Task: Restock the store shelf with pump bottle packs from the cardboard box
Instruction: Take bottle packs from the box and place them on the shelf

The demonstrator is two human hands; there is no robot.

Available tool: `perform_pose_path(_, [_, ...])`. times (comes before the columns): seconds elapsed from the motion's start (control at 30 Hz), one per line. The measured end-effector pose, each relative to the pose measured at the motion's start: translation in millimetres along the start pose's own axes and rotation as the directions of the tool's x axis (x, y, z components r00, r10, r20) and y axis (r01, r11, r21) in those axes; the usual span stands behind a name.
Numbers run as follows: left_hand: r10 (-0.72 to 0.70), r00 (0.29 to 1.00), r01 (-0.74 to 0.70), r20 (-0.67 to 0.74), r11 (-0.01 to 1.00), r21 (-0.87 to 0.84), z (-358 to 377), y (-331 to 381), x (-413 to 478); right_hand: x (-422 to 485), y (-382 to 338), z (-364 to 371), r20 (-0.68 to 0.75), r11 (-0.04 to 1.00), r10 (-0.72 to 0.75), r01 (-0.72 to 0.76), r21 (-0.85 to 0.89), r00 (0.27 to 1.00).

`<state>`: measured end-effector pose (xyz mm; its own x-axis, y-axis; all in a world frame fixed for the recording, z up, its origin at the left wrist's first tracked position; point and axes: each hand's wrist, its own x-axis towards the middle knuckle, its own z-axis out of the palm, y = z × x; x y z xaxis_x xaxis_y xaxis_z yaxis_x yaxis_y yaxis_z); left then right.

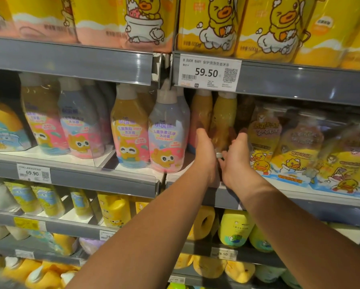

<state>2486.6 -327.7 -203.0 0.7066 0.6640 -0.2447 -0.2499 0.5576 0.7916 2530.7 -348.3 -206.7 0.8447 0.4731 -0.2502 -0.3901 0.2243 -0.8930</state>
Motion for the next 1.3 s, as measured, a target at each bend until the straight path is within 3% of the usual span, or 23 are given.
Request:
perform_pose_path(0.33, [-0.033, 0.999, 0.033, -0.017, 0.999, -0.006, 2, 2, 3, 11, -6, -1, 0.011, 0.997, 0.07, -0.07, -0.018, 0.997])
perform_pose_path(0.47, [0.118, 0.992, -0.1, -0.054, 0.963, 0.25, -9, 7, -11, 3, -8, -5, 0.056, 0.981, 0.096, -0.085, -0.174, 0.994])
perform_pose_path(0.53, [0.183, 0.983, -0.141, -0.027, 0.836, 0.53, -17, 10, -19, -8, -9, -7, 0.089, 0.935, 0.067, -0.031, -0.353, 0.994])
perform_pose_path(0.63, [0.257, 0.966, -0.147, 0.017, 0.496, 0.856, -31, 12, -38, -28, -16, -13, 0.172, 0.77, -0.062, 0.157, -0.618, 0.983])
perform_pose_path(0.7, [0.277, 0.954, -0.175, 0.114, 0.207, 0.963, -43, 15, -57, -42, -17, -22, 0.236, 0.542, -0.086, 0.244, -0.805, 0.968])
perform_pose_path(0.77, [0.243, 0.954, -0.162, 0.176, -0.075, 0.984, -57, 18, -79, -63, -16, -32, 0.271, 0.295, -0.017, 0.264, -0.918, 0.962])
perform_pose_path(0.87, [0.178, 0.967, -0.116, 0.181, -0.325, 0.939, -74, 19, -114, -95, -8, -47, 0.336, -0.092, 0.07, 0.342, -0.935, 0.939])
perform_pose_path(0.93, [0.152, 0.97, -0.106, 0.188, -0.431, 0.896, -80, 19, -137, -117, 2, -52, 0.343, -0.265, 0.143, 0.37, -0.89, 0.928])
perform_pose_path(1.0, [0.146, 0.969, -0.103, 0.201, -0.502, 0.859, -87, 20, -158, -136, 9, -53, 0.364, -0.367, 0.201, 0.414, -0.833, 0.91])
perform_pose_path(1.3, [0.199, 0.975, 0.029, 0.095, -0.544, 0.838, -129, 12, -244, -206, 35, -50, 0.489, -0.414, 0.224, 0.536, -0.736, 0.843])
